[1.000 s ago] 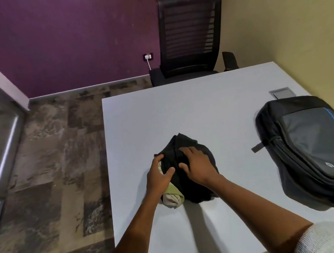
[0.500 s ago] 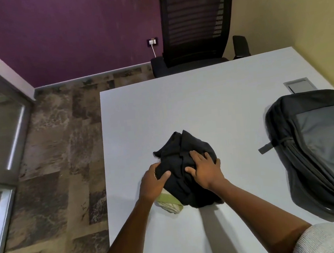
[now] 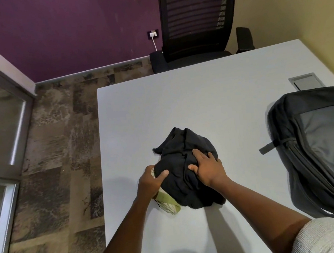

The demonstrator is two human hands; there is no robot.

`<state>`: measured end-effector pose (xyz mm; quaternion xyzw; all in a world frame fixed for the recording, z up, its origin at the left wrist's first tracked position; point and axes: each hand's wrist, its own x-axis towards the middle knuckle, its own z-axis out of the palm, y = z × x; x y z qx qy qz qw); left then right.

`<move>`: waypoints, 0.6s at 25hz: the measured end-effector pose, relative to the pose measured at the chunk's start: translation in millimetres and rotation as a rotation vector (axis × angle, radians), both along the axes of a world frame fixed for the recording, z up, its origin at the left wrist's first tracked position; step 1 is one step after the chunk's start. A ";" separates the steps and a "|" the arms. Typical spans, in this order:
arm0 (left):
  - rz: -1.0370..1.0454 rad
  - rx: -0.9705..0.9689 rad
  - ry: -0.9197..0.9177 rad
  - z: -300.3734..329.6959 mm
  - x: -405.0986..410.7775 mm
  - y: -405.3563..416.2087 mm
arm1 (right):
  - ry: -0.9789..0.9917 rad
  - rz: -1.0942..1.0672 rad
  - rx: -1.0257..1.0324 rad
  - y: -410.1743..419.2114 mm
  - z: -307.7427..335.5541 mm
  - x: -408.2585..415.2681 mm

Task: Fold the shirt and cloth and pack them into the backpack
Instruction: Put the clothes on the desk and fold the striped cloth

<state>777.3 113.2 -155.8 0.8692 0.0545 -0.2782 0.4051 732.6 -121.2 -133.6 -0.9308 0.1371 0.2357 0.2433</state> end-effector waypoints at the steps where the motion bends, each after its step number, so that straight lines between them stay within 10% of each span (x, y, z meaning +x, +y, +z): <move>1: 0.006 -0.027 0.018 -0.5 -0.6 2.6 | 0.003 0.004 0.003 -0.8 0.5 0.0; 15: 0.031 -0.086 0.037 12.6 -32.1 52.0 | -0.430 0.062 -0.018 38.3 32.4 -21.8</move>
